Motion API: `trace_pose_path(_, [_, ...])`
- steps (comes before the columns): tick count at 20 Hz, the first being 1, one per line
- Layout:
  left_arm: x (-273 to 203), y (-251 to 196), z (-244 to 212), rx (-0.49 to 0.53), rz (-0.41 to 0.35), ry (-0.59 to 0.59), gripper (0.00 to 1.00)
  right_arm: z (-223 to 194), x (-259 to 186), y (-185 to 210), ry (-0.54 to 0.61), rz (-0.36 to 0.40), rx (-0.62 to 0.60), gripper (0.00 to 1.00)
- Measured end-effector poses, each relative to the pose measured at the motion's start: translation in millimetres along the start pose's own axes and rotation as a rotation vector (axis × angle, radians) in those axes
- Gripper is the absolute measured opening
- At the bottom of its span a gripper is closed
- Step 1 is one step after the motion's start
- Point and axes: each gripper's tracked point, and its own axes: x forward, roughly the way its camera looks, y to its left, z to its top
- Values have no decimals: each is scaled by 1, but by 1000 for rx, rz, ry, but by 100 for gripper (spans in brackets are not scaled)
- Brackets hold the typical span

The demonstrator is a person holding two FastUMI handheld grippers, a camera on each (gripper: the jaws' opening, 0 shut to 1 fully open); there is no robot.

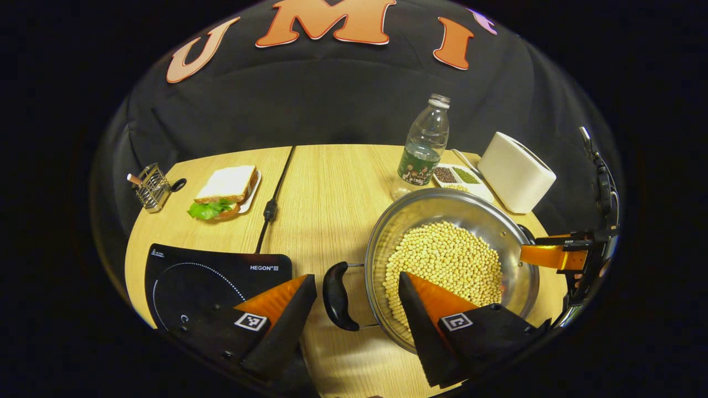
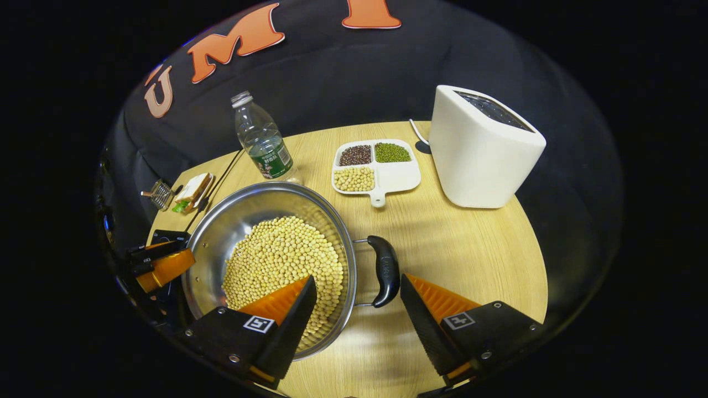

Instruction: First push the handle of the pot to place it horizontally, then grasp the pot with both hands and set it on the induction cooktop.

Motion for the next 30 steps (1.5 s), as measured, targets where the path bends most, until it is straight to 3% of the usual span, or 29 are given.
trace_pose_path(6, [24, 19, -5, 33, 89, -11, 99, -5, 22, -7, 22, -40, -12, 93])
trace_pose_path(11, [39, 14, -9, 24, 85, -7, 89, -10, 39, -8, 47, -53, -5, 89])
trace_pose_path(13, [48, 9, -14, 21, 74, 2, 93, -8, 46, -15, 43, -79, 2, 88])
trace_pose_path(14, [50, 8, -16, 10, 65, 6, 83, -10, 47, -13, 47, -66, 19, 87])
trace_pose_path(24, [52, 7, -11, -3, 64, -42, 74, -18, 45, -2, 67, -31, 74, 58])
trace_pose_path(25, [52, 7, -11, -7, 64, -43, 74, -20, 44, -3, 62, -37, 70, 51])
trace_pose_path(30, [42, 4, -13, -31, 59, -48, 72, -20, 25, -3, 24, -77, 49, 54])
